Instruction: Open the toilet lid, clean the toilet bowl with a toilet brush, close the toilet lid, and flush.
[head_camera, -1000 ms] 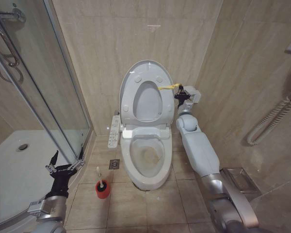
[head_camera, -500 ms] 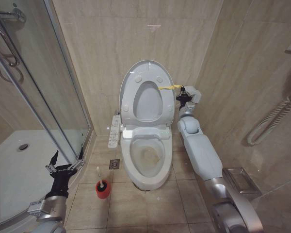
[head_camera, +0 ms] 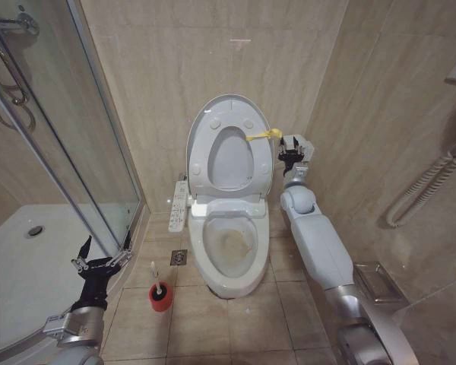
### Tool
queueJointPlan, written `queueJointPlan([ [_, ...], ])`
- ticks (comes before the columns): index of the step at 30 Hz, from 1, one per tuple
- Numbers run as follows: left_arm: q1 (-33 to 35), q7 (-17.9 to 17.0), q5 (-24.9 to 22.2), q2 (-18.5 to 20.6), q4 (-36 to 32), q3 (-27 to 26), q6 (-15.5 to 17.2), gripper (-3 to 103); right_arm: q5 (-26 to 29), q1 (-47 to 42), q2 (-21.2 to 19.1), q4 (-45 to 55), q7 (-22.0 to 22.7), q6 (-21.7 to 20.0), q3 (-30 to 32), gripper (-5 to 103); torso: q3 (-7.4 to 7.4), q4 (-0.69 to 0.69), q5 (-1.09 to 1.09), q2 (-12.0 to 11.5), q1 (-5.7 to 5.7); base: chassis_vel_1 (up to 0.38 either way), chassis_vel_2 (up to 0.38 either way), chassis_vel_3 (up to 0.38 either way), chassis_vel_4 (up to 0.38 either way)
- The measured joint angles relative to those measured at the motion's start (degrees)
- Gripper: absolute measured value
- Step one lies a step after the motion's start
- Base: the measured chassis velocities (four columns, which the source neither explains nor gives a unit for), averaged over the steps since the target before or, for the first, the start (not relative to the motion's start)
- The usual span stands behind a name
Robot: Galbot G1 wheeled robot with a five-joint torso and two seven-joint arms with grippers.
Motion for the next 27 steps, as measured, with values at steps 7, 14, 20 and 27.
queueJointPlan([
  [7,0.0,0.0,0.0,0.0,0.0,0.0,0.0,100,0.5,-3.4,-2.6,1.4,0.4,0.2,0.7,57,0.0,0.0,0.0,0.0,0.0,0.0,0.0,0.0,0.0],
  [14,0.0,0.0,0.0,0.0,0.0,0.0,0.0,100,3.8,-11.4,-6.5,9.9,2.6,-2.1,2.0,84,0.0,-0.02,0.01,0.0,0.0,0.0,0.0,0.0,0.0],
  [20,0.0,0.0,0.0,0.0,0.0,0.0,0.0,100,5.9,-25.2,-8.5,22.6,4.7,-3.3,5.0,100,-0.01,-0.02,0.01,0.0,-0.01,0.0,0.0,0.0,0.0],
  [27,0.0,0.0,0.0,0.0,0.0,0.0,0.0,100,5.0,-34.9,-7.0,31.5,5.9,-2.9,6.5,100,-0.01,-0.01,0.0,0.0,-0.01,0.0,0.0,0.0,0.0],
])
